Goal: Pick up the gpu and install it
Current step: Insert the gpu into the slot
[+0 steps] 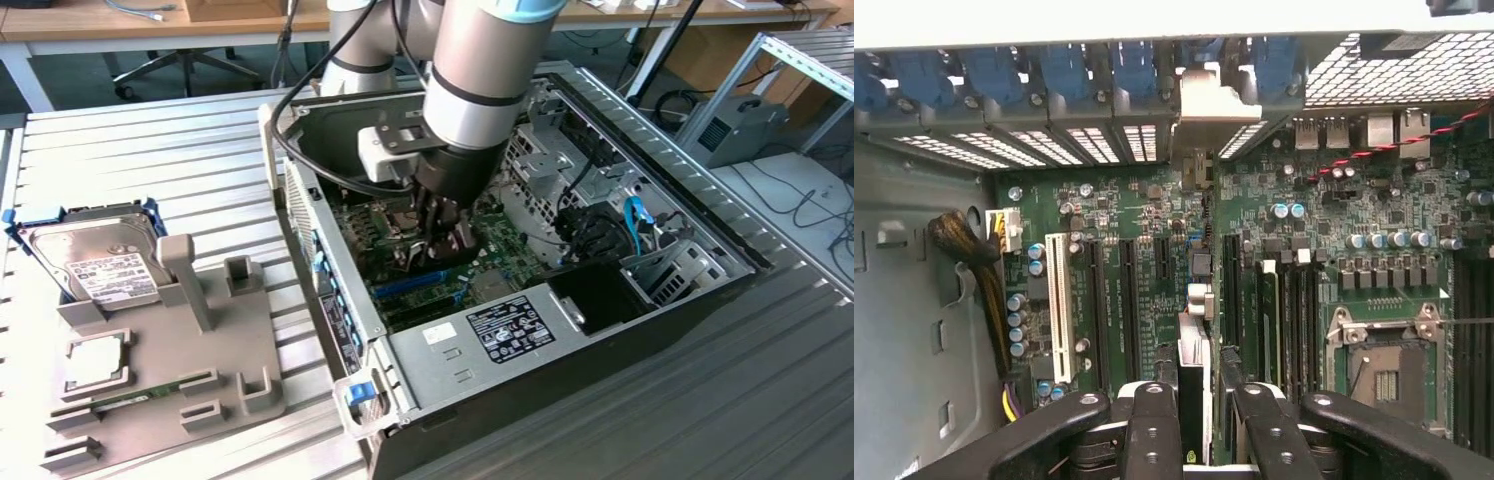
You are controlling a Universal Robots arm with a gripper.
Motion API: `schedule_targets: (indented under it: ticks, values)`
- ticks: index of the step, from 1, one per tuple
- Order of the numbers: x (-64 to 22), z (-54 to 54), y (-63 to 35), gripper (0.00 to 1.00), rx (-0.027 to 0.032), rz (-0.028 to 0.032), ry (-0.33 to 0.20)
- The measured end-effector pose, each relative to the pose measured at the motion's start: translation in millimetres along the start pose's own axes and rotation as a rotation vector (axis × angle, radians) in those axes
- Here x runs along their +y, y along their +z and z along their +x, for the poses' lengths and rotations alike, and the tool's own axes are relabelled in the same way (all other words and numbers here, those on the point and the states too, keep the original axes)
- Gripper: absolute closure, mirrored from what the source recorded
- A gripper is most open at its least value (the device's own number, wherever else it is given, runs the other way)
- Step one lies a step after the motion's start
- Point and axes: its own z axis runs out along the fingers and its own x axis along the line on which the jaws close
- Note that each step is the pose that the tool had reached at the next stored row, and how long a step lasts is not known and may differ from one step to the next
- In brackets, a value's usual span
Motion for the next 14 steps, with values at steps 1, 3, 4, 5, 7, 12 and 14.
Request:
schedule_targets:
  ticks: [1,3,4,5,7,12,14]
  values:
    - [0.6,0.1,1.1,0.74,0.0,0.0,0.0]
    - [1.1,0.1,2.7,0.74,0.0,0.0,0.0]
    - [1.7,0.2,3.5,0.74,0.0,0.0,0.0]
    - [2.0,0.2,4.1,0.74,0.0,0.0,0.0]
    - [2.7,0.3,5.3,0.74,0.0,0.0,-0.001]
    - [4.0,0.4,8.4,0.74,0.0016,0.0,-0.002]
    - [5.4,0.5,10.5,0.74,0.0015,0.0001,-0.002]
